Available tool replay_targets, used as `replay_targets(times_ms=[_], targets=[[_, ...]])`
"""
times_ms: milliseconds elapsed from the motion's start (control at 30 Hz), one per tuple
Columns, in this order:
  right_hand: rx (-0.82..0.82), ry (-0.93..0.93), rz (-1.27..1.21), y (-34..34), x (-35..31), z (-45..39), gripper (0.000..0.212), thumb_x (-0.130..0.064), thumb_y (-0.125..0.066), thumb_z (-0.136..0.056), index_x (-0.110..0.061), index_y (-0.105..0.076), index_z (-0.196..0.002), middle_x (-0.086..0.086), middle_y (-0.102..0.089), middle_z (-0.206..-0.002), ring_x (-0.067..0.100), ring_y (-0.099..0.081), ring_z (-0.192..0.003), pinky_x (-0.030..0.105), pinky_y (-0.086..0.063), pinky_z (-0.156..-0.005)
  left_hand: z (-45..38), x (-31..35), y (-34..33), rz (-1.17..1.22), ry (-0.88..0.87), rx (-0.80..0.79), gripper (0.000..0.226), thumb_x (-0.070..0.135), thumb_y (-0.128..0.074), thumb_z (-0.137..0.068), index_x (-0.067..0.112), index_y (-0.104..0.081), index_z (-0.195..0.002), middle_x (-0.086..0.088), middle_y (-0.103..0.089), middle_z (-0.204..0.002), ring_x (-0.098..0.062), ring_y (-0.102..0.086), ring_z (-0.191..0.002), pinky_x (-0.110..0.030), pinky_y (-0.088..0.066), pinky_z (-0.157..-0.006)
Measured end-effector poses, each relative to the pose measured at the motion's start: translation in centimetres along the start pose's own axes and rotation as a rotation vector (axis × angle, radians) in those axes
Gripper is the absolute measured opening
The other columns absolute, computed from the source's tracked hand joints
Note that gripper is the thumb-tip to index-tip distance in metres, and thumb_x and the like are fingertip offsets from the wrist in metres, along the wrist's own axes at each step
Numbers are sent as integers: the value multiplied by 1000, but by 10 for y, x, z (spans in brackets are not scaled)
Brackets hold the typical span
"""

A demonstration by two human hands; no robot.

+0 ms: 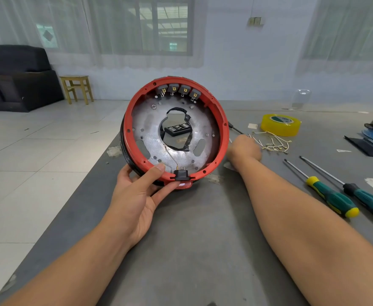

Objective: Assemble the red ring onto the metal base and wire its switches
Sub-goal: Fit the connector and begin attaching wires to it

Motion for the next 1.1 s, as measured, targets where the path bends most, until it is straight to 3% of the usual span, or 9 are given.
replay_targets(times_ms=[100, 233, 333, 433, 533, 633, 867, 967, 1100], targets=[[-20, 65, 61, -2, -1, 6, 29, -11, -54, -93, -3, -69, -117, 19, -66, -125, 37, -63, -117, 38, -53, -90, 0, 0, 0, -10, 2, 3, 58, 6, -81, -73, 7, -58, -126, -29, -71, -121, -42, -75, -106, -45, -66, -74], [19, 134, -70, 5, 6, 20, 24, -14, -54, -99, 2, -63, -114, 23, -65, -121, 39, -61, -113, 36, -47, -82, 3, 3, -3, 4, -7, -21, 55, 5, -81, -72, 6, -58, -121, -25, -76, -105, -40, -78, -92, -43, -66, -69], [45, 201, -297, 16, 9, 42, 19, -21, -55, -102, -5, -64, -102, 16, -69, -106, 30, -64, -101, 34, -44, -78, 3, 4, -4, -5, -14, -25, 51, 5, -81, -72, 7, -58, -118, -19, -78, -97, -38, -79, -88, -43, -66, -70], [-42, 169, -666, 22, 22, 73, 7, -17, -61, -99, -19, -62, -93, 5, -73, -92, 10, -73, -70, 33, -59, -77, 6, 4, -2, -7, -14, -14, 50, 2, -79, -80, 8, -56, -124, -17, -79, -98, -39, -79, -89, -43, -66, -71], [-218, 64, -1032, 18, 36, 104, 11, -7, -63, -97, -17, -68, -96, 11, -75, -99, 15, -77, -75, 33, -62, -83, 9, 4, 1, -3, -13, 23, 60, 1, -79, -83, 5, -53, -136, -14, -80, -105, -36, -79, -95, -44, -66, -75], [-318, -31, -1245, 22, 48, 130, 9, -4, -67, -96, -12, -70, -96, 12, -73, -104, 16, -77, -77, 23, -61, -76, 14, 6, 4, 6, -10, 56, 73, 5, -82, -78, 4, -50, -144, -16, -77, -119, -34, -77, -104, -44, -66, -78], [-553, -70, -1392, 39, 50, 158, 13, -2, -61, -99, -6, -73, -103, -1, -74, -91, 11, -67, -74, 21, -57, -68, 17, 6, 7, 8, 13, 103, 65, 2, -75, -90, 5, -48, -148, -16, -69, -134, -31, -75, -112, -41, -66, -76], [-630, -26, -1381, 43, 44, 162, 16, -8, -65, -97, -10, -72, -112, -3, -72, -84, 11, -69, -78, 23, -53, -66, 18, 7, 5, -6, 6, 99, 74, 5, -80, -82, 6, -48, -148, -16, -69, -135, -31, -74, -113, -41, -66, -77], [-685, 22, -1355, 44, 40, 166, 14, -12, -71, -93, -15, -74, -107, 2, -71, -88, 13, -70, -78, 23, -54, -65, 18, 9, 5, -25, -15, 80, 87, 11, -84, -70, 6, -47, -149, -15, -68, -135, -30, -76, -110, -42, -65, -79]])
Point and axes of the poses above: each hand's wrist, its own z-axis away from the middle knuckle, its own y-axis out of the back of the hand, x = y × z, the point moved 9 cm from there along -z, towards the middle knuckle
